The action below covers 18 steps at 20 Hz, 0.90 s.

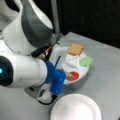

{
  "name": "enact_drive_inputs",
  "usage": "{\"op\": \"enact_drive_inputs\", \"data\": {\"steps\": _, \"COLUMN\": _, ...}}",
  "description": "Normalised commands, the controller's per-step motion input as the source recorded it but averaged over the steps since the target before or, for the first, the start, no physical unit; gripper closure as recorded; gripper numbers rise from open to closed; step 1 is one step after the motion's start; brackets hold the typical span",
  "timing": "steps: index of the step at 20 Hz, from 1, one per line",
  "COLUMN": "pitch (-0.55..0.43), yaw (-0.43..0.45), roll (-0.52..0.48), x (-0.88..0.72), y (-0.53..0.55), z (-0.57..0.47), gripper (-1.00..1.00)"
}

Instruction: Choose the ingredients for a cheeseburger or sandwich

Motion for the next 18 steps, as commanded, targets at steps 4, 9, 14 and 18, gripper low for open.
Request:
{"op": "enact_drive_inputs", "data": {"steps": 4, "pitch": 0.045, "yaw": 0.178, "roll": 0.077, "x": 0.55, "y": -0.24, "z": -0.10, "gripper": 1.00}}
{"op": "enact_drive_inputs", "data": {"steps": 9, "pitch": 0.031, "yaw": 0.149, "roll": 0.085, "x": 0.54, "y": -0.25, "z": -0.12, "gripper": 1.00}}
{"op": "enact_drive_inputs", "data": {"steps": 14, "pitch": 0.040, "yaw": 0.157, "roll": 0.114, "x": 0.54, "y": -0.25, "z": -0.09, "gripper": 1.00}}
{"op": "enact_drive_inputs", "data": {"steps": 18, "pitch": 0.059, "yaw": 0.172, "roll": 0.145, "x": 0.51, "y": -0.24, "z": -0.06, "gripper": 1.00}}
